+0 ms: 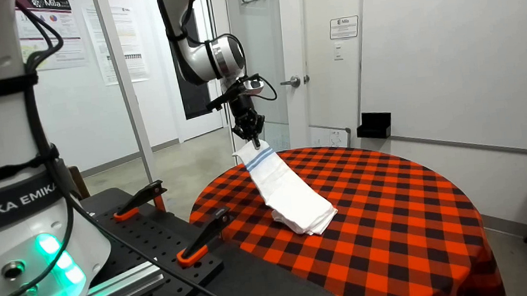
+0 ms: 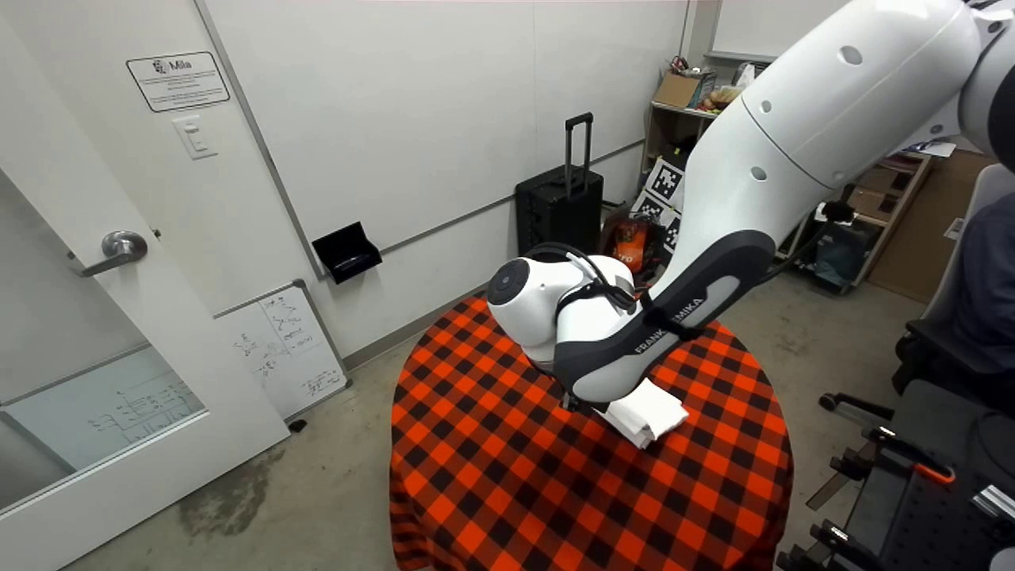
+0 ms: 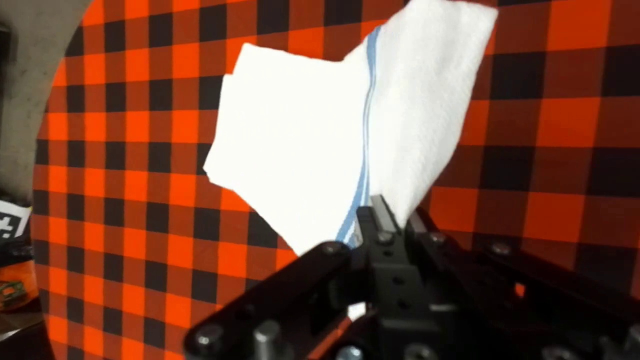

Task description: Fold the towel on the table

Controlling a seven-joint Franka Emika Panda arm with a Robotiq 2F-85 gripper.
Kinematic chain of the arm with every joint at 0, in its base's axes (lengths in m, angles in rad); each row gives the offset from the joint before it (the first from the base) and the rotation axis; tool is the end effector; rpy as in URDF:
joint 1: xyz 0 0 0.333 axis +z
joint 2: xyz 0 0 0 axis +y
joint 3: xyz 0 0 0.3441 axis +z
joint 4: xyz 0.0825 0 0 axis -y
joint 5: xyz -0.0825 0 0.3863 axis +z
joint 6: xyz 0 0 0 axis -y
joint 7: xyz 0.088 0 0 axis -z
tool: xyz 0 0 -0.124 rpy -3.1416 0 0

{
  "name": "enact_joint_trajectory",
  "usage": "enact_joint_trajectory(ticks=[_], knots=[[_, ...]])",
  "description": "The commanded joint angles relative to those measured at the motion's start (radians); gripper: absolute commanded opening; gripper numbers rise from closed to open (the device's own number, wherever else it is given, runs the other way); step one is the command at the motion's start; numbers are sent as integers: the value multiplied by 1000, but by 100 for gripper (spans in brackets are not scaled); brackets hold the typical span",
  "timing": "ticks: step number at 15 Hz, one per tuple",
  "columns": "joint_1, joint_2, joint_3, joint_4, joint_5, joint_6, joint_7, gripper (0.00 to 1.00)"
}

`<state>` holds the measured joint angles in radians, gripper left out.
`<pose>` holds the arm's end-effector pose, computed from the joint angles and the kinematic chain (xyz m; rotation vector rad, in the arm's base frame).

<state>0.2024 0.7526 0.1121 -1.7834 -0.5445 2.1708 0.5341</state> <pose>0.6058 0.1660 0.1147 2.7028 0.2101 -0.2528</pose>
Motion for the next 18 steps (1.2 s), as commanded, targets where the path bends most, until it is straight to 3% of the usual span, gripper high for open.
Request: enact_joint_trajectory(ticks=[1,5,9,15,18], knots=[[-4,51,-39,33,164,79,-77,1],[-46,75,-56,17,330,196,-140,1],[-60,46,-78,-40,420,302,-177,1],[-135,-62,-23,-229,597,487,-277,1],[-140,-127,-28,-327,643,600,-294,1]])
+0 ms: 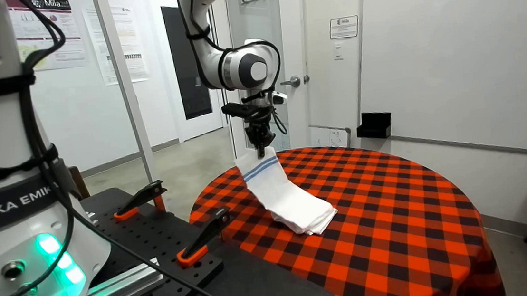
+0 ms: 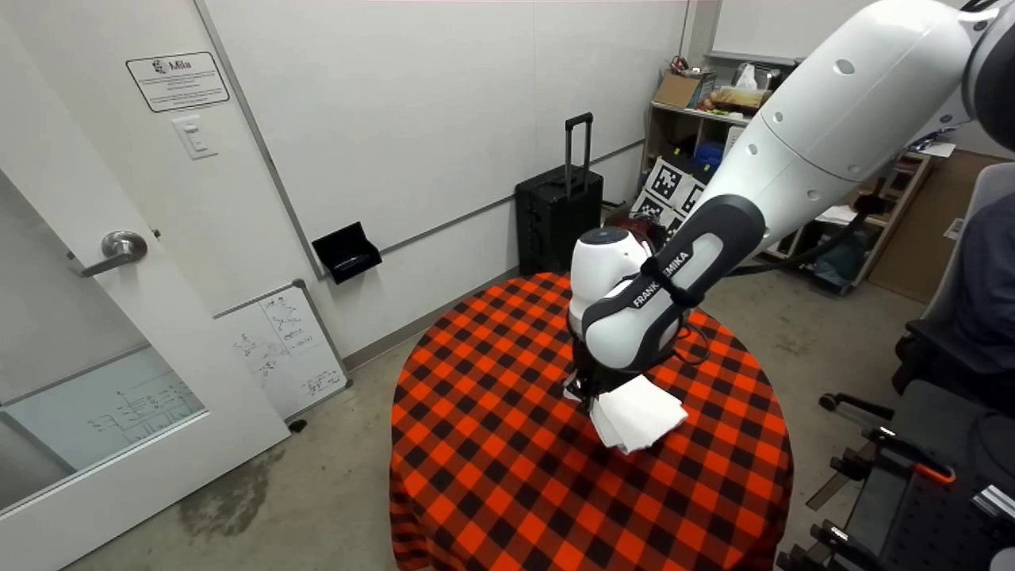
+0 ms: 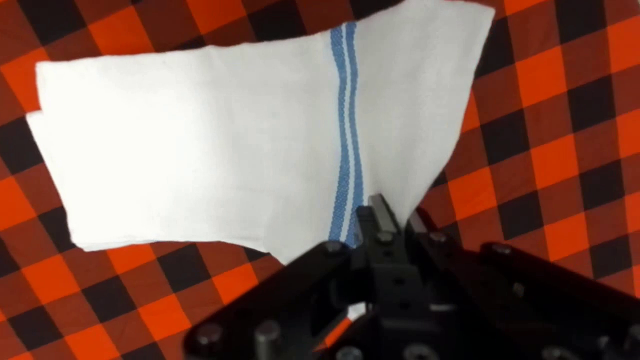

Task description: Fold the towel on the table

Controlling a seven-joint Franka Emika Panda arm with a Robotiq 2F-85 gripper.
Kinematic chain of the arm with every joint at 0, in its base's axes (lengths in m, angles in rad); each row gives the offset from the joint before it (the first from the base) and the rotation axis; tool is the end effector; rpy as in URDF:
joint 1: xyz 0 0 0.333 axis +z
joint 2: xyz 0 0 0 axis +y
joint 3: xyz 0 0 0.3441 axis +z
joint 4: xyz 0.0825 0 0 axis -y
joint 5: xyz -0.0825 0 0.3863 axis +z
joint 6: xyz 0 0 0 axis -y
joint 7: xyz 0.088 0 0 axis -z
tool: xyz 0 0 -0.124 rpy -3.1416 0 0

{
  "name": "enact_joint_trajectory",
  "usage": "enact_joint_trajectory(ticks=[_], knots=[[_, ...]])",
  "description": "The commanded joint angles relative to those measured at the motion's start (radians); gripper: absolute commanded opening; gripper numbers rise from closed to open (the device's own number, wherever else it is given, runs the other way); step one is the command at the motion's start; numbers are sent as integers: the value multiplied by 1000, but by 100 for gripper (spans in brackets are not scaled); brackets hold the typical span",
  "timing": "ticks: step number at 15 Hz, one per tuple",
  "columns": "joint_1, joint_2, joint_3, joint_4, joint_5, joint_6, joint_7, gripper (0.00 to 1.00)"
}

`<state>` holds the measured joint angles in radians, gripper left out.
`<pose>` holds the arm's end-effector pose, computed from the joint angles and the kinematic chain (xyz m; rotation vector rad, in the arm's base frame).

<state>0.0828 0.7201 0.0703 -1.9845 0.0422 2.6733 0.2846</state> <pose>0.6045 0.0926 0.0964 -3.0706 0.2867 0.0675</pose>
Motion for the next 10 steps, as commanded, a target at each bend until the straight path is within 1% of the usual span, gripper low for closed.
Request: enact_joint_trajectory(ticks=[1,3,5,7,9,10], knots=[[-16,-111,6,-150,60,125,-46,1],[17,-135,-35,-186,38,176,-20,1],[40,-133,-68,-197,24,211,-8,1],[73,-106,-119,-187,0,230,5,1],[92,-70,-162,-175,-8,246,11,1],[91,-55,-172,-171,-2,250,10,1]])
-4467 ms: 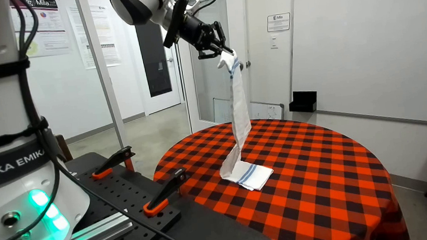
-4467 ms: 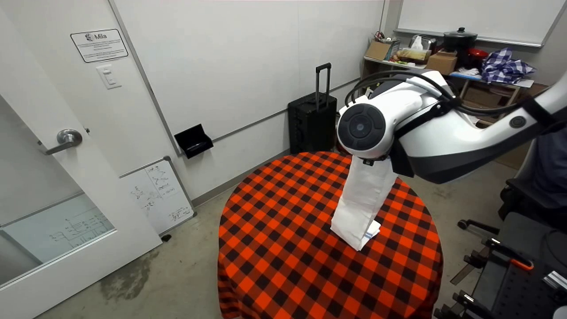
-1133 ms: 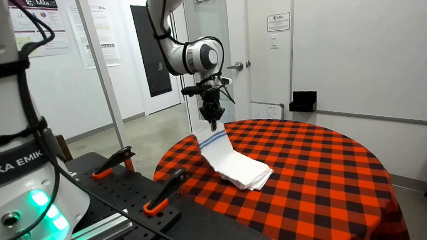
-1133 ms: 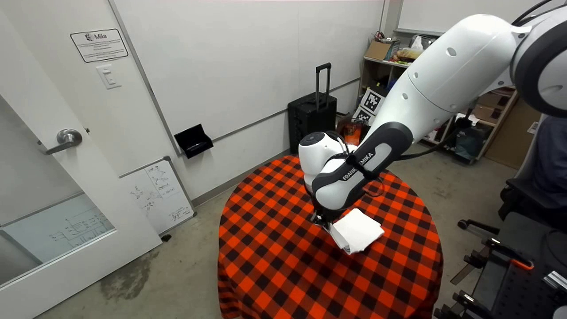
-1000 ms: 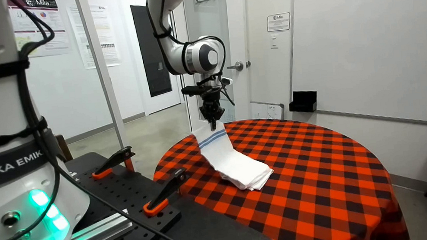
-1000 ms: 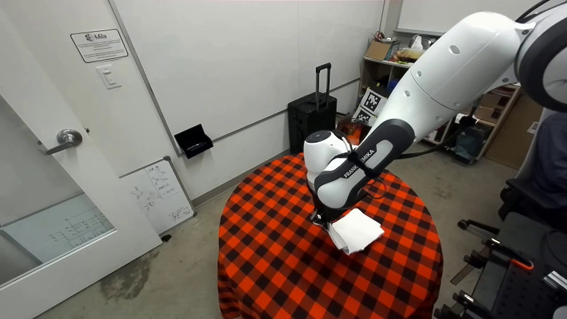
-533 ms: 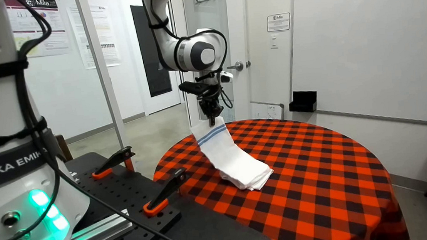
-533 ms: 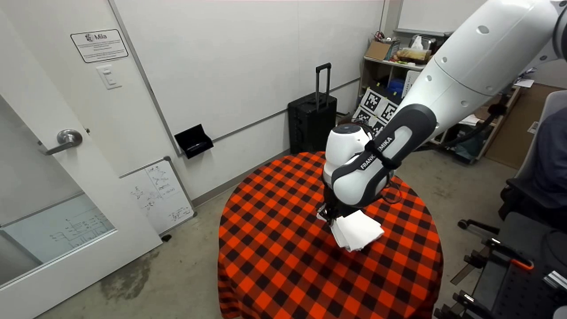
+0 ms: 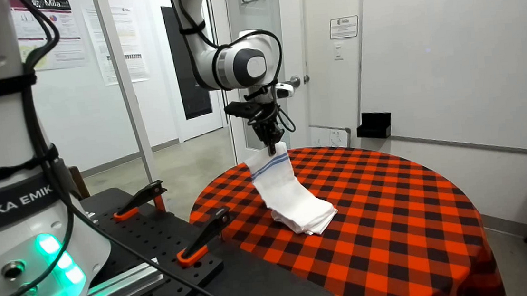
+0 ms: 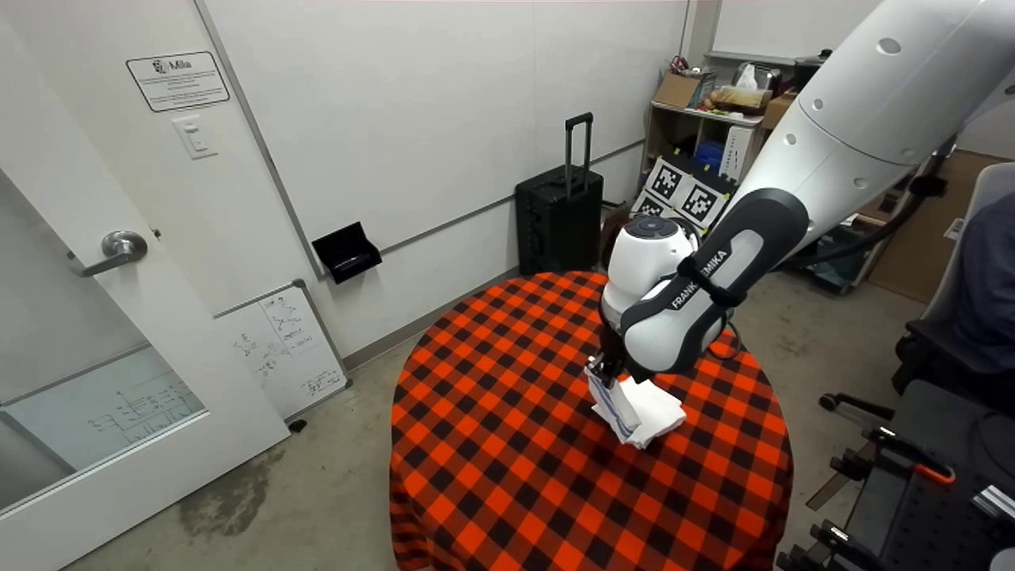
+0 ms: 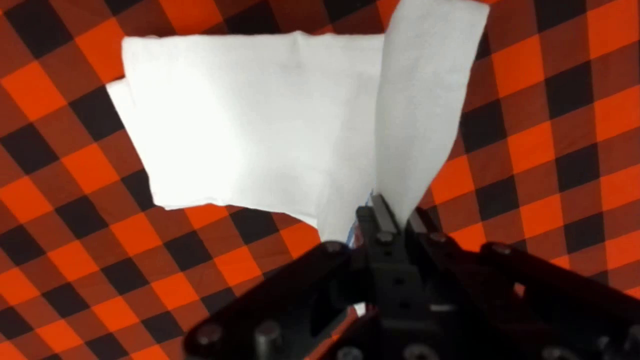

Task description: Fold the towel on the table

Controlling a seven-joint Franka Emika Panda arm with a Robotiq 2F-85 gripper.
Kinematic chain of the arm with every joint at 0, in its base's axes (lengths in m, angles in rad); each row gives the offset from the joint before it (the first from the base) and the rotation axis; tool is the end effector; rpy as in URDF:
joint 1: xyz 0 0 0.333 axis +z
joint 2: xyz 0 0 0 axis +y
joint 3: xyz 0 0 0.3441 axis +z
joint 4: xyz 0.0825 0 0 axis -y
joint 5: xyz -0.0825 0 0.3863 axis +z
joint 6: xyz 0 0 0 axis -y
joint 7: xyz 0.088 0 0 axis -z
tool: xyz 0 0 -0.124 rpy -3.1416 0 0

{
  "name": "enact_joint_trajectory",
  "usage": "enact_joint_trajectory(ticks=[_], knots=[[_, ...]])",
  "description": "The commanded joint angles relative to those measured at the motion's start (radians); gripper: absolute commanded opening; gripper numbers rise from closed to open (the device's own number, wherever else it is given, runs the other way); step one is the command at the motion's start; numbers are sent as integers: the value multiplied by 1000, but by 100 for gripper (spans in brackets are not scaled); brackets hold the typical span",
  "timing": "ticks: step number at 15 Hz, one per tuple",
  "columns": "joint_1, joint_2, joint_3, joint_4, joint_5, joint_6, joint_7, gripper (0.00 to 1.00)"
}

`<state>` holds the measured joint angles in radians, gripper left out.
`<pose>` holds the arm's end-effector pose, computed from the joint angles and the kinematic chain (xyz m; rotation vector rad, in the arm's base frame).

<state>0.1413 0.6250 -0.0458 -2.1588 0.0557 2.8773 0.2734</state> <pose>0.5778 0.0516 0.1160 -3.1107 0.3453 -0.1485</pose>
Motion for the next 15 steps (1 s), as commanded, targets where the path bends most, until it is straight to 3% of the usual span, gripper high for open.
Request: enact_joint_trajectory(ticks=[1,5,10,15], knots=[[31,56,-65,7,-10,57,19,1],[58,139,-137,21,-10,125,28,1],[50,225,-169,25,47,260,44,1],[87,284,-210,30,134,368,67,1]])
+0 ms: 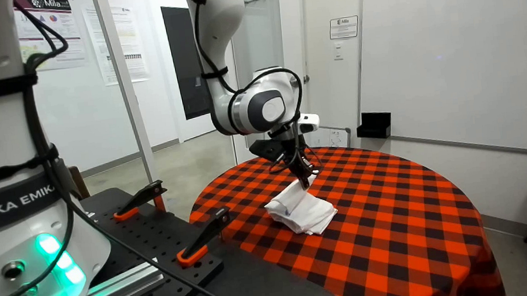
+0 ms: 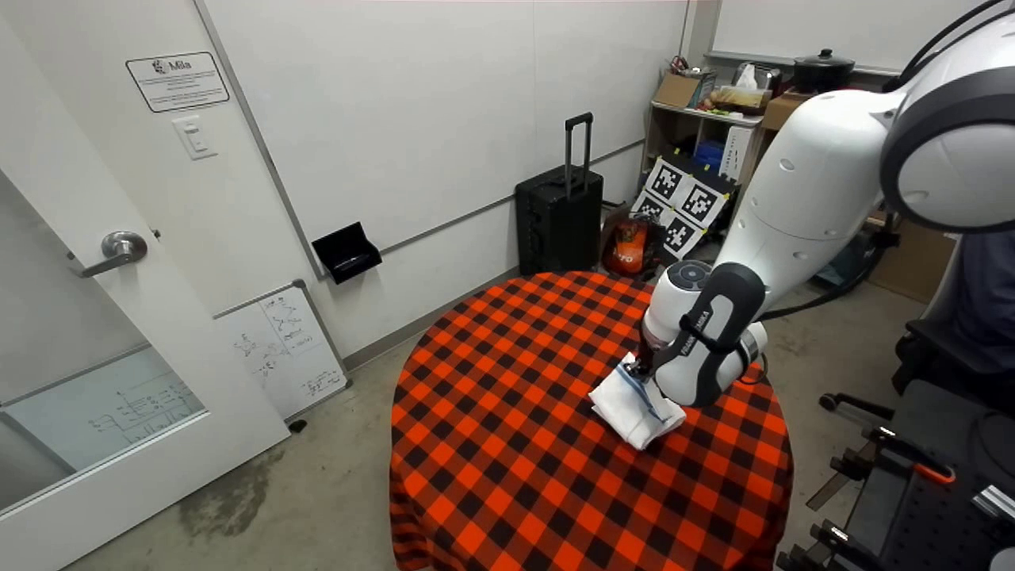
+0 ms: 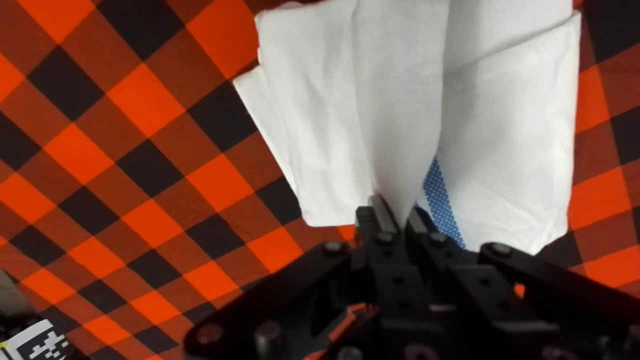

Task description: Fold the towel on the table

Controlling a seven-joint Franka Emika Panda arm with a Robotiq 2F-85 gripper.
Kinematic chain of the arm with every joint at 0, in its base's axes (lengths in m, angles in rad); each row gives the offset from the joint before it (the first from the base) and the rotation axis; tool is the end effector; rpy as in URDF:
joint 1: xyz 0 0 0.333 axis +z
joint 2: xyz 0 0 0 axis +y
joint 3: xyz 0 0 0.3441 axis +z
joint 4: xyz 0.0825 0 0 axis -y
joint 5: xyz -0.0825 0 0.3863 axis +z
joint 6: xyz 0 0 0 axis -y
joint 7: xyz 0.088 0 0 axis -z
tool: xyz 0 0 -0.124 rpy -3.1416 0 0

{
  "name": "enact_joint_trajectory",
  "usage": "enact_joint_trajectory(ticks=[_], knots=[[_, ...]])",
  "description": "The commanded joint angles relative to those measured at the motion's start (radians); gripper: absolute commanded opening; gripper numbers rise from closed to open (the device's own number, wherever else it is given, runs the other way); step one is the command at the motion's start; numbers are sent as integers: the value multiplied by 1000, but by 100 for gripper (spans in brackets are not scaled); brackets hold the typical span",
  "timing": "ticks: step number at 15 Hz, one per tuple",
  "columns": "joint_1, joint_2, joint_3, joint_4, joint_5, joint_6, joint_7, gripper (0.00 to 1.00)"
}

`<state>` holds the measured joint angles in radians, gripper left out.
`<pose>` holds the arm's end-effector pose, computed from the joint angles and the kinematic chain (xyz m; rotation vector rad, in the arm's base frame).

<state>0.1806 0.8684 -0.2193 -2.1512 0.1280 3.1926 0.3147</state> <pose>0.5579 -0.0431 0.0248 2.9426 -0.5813 0.3317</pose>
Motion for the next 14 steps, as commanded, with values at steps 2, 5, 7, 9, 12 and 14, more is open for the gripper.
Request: enact_joint_trajectory(ticks=[2,5,7,9,12,14], knots=[[69,50,-54,27,103,58,33,32],[94,57,-62,33,143,35,46,51],[109,62,-62,34,162,31,55,66],[121,68,-58,33,177,29,66,81],[4,21,94,23,175,10,54,99],[-81,-20,232,-3,170,6,42,100]])
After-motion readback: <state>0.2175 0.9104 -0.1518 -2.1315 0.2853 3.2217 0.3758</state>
